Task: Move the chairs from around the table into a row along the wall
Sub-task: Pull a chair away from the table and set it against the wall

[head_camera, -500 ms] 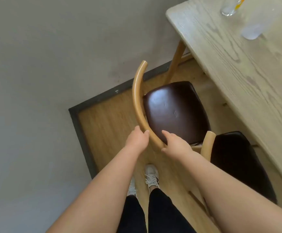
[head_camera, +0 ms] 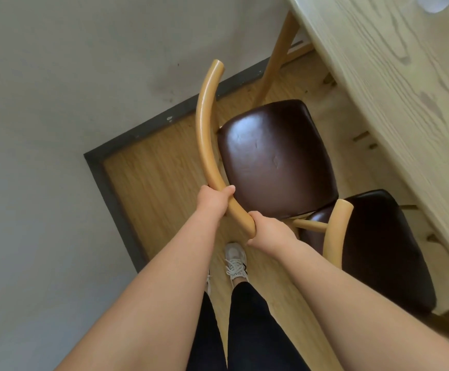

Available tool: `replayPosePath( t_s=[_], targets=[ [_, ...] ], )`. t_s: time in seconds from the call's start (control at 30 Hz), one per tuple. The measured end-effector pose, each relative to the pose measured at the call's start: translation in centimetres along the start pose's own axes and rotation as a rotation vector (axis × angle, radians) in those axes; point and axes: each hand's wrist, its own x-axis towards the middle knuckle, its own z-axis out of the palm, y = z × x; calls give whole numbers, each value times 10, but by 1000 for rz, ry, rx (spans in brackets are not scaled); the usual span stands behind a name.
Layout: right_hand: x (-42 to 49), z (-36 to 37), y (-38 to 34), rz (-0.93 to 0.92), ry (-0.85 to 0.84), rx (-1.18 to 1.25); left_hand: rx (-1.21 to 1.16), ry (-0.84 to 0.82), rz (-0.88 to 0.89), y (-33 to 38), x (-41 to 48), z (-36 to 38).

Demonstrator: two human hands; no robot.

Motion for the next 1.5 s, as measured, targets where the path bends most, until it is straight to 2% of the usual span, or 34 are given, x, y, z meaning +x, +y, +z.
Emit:
replayPosePath(
  t_s=[0.3,0.53,1.2,1.4,1.5],
  targets=[
    [8,5,-20,-55,7,-6,-58,35,40,-2,3,-20],
    [21,18,-71,-126,27,-67,-152,83,25,-9,22,-76],
    [77,87,-339,-379,-35,-177,-266,351,-14,-43,95,-353],
    [82,109,-404,-461,-172,-106,-251,463,-18,-46,111,-418],
    [82,120,-419,-474,-187,-86,-249,473,-35,-48,114,-432]
  ],
)
